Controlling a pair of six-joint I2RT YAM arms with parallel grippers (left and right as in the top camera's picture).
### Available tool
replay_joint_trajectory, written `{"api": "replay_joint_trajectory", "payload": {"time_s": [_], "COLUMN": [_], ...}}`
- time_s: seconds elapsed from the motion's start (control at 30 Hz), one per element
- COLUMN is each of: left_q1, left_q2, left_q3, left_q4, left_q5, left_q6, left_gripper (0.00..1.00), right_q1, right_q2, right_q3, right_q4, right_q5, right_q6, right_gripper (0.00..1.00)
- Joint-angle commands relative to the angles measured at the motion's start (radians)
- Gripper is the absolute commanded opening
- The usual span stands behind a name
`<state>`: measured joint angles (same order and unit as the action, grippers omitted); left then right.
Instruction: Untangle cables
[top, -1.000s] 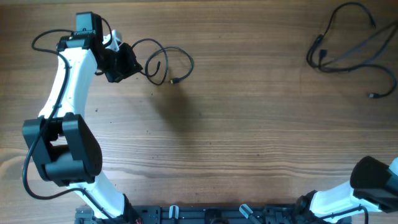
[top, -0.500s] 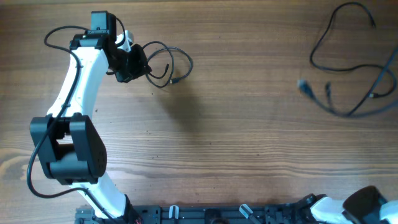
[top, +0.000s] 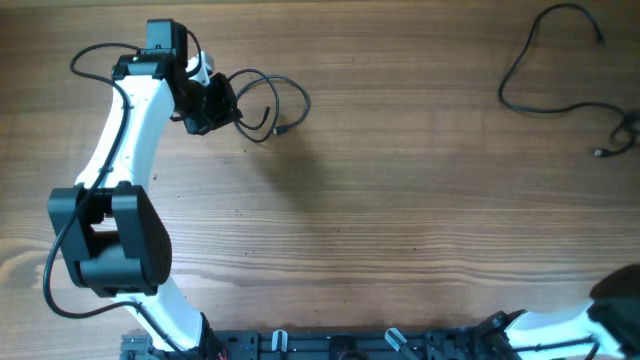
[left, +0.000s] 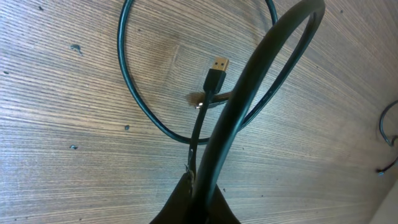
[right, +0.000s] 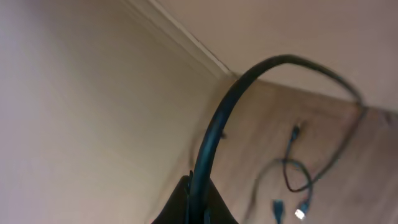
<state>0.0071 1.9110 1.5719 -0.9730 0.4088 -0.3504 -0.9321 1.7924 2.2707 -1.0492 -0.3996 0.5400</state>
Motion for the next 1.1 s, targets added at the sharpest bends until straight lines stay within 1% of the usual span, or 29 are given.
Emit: {"api": "replay_joint_trajectory", "payload": {"time_s": [0.0, 0.07, 0.1, 0.13, 0.17, 0.23, 0.27, 0.3, 0.33, 0.37, 0.43, 0.47, 0.5, 0.53, 0.57, 0.6, 0.63, 0.67, 0.7, 0.73, 0.77, 0.8, 0.83, 0.87, 0.9, 0.97, 1.0, 1.03, 1.07], "left_q1": [-0.004, -0.004, -0.004, -0.004, -0.004, -0.004, -0.004, -0.004, -0.004, -0.004, -0.004, -0.005, -0.006, -0.010, -0.012, -0.017, -0.019, -0.027, -0.035, -0.047, -0.057, -0.066, -0.080, -0.099, -0.131, -0.180, -0.220, -0.247, -0.258], "left_q2": [-0.016, -0.016, -0.016, -0.016, -0.016, -0.016, -0.016, -0.016, -0.016, -0.016, -0.016, -0.016, -0.016, -0.016, -0.016, -0.016, -0.016, -0.016, -0.016, -0.016, -0.016, -0.016, -0.016, -0.016, -0.016, -0.016, -0.017, -0.017, -0.017], "left_q3": [-0.001, -0.001, -0.001, -0.001, -0.001, -0.001, -0.001, -0.001, -0.001, -0.001, -0.001, -0.001, -0.001, -0.001, -0.001, -0.001, -0.001, -0.001, -0.001, -0.001, -0.001, -0.001, -0.001, -0.001, -0.001, -0.001, -0.001, -0.001, -0.001], "left_q4": [-0.001, -0.002, -0.002, -0.002, -0.002, -0.002, -0.001, -0.001, -0.001, 0.000, 0.006, 0.007, 0.006, 0.006, 0.007, 0.007, 0.008, 0.015, 0.023, 0.035, 0.057, 0.092, 0.159, 0.216, 0.228, 0.202, 0.198, 0.200, 0.201], "left_q5": [-0.014, -0.014, -0.014, -0.014, -0.014, -0.014, -0.014, -0.014, -0.014, -0.014, -0.013, -0.013, -0.013, -0.013, -0.013, -0.013, -0.013, -0.013, -0.006, 0.027, 0.101, 0.204, 0.370, 0.487, 0.511, 0.512, 0.525, 0.532, 0.538], "left_q6": [-0.002, -0.002, -0.002, -0.002, -0.002, -0.002, -0.002, -0.002, -0.002, -0.002, -0.002, -0.002, -0.002, -0.002, -0.002, -0.002, -0.002, -0.002, -0.002, -0.002, -0.002, 0.005, 0.005, 0.000, -0.057, -0.163, -0.215, -0.265, -0.326], "left_gripper": [0.04, 0.04, 0.04, 0.04, 0.04, 0.04, 0.04, 0.04, 0.04, 0.04, 0.04, 0.04, 0.04, 0.04, 0.04, 0.04, 0.04, 0.04, 0.04, 0.04, 0.04, 0.04, 0.04, 0.04, 0.05, 0.05, 0.09, 0.36, 0.89], "right_q1": [0.049, 0.083, 0.102, 0.117, 0.134, 0.161, 0.170, 0.179, 0.191, 0.197, 0.214, 0.231, 0.237, 0.241, 0.241, 0.241, 0.244, 0.244, 0.248, 0.257, 0.275, 0.301, 0.350, 0.409, 0.497, 0.593, 0.650, 0.691, 0.718], "right_q2": [0.146, 0.220, 0.256, 0.282, 0.304, 0.312, 0.307, 0.301, 0.291, 0.285, 0.266, 0.246, 0.236, 0.225, 0.225, 0.228, 0.229, 0.228, 0.227, 0.227, 0.227, 0.227, 0.227, 0.227, 0.227, 0.227, 0.227, 0.227, 0.227], "right_q3": [-0.006, -0.006, -0.006, -0.006, -0.006, -0.006, -0.005, 0.001, 0.002, 0.002, 0.002, 0.002, 0.002, 0.002, 0.001, 0.000, -0.001, -0.001, -0.001, -0.001, -0.001, -0.001, -0.001, -0.001, -0.001, -0.001, -0.001, -0.001, -0.001], "right_q4": [-0.032, -0.054, -0.070, -0.078, -0.089, -0.092, -0.089, -0.089, -0.081, -0.078, -0.077, -0.068, -0.065, -0.094, -0.158, -0.182, -0.203, -0.205, -0.170, -0.161, -0.160, -0.165, -0.185, -0.208, -0.238, -0.240, -0.231, -0.226, -0.224], "right_q5": [0.040, 0.045, 0.063, 0.063, 0.063, 0.064, 0.063, 0.058, 0.006, -0.014, -0.025, -0.051, -0.041, 0.114, 0.331, 0.399, 0.423, 0.302, 0.042, -0.102, -0.202, -0.249, -0.259, -0.256, -0.219, -0.169, -0.143, -0.142, -0.142], "right_q6": [-0.047, -0.124, -0.125, -0.140, -0.148, -0.148, -0.148, -0.155, -0.203, -0.220, -0.255, -0.307, -0.301, -0.169, -0.028, -0.015, -0.018, -0.061, -0.214, -0.300, -0.364, -0.396, -0.419, -0.449, -0.467, -0.468, -0.467, -0.460, -0.460], "right_gripper": [0.05, 0.05, 0.10, 0.21, 0.45, 0.88, 0.96, 0.96, 0.96, 0.96, 0.96, 1.00, 0.99, 0.99, 0.99, 1.00, 1.00, 1.00, 0.99, 0.91, 0.84, 0.84, 0.84, 0.84, 0.85, 0.85, 0.85, 0.85, 0.85]}}
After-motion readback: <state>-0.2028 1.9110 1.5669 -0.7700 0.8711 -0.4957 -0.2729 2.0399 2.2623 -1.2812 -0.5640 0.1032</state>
